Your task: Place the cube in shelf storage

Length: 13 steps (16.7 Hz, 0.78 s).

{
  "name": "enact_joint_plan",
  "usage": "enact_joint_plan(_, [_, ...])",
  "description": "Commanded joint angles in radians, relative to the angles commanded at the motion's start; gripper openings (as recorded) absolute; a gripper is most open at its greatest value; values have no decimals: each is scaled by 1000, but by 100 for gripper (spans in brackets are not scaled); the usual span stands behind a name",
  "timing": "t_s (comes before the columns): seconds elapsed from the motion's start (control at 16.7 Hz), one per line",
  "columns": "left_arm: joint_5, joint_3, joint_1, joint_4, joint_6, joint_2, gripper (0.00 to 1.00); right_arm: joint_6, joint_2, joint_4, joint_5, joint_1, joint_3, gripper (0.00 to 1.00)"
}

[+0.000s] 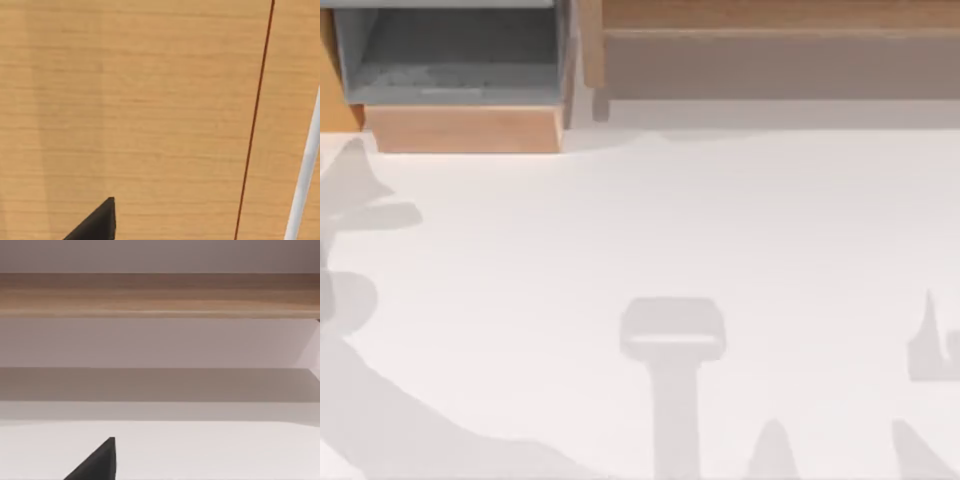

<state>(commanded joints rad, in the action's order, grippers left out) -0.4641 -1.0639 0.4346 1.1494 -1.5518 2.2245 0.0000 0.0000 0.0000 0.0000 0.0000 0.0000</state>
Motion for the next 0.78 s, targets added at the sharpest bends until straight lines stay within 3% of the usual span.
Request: enact_joint_plan(0.78, [14,-110,-31,-14,-32,90,100,0,0,0,0,0,0,100])
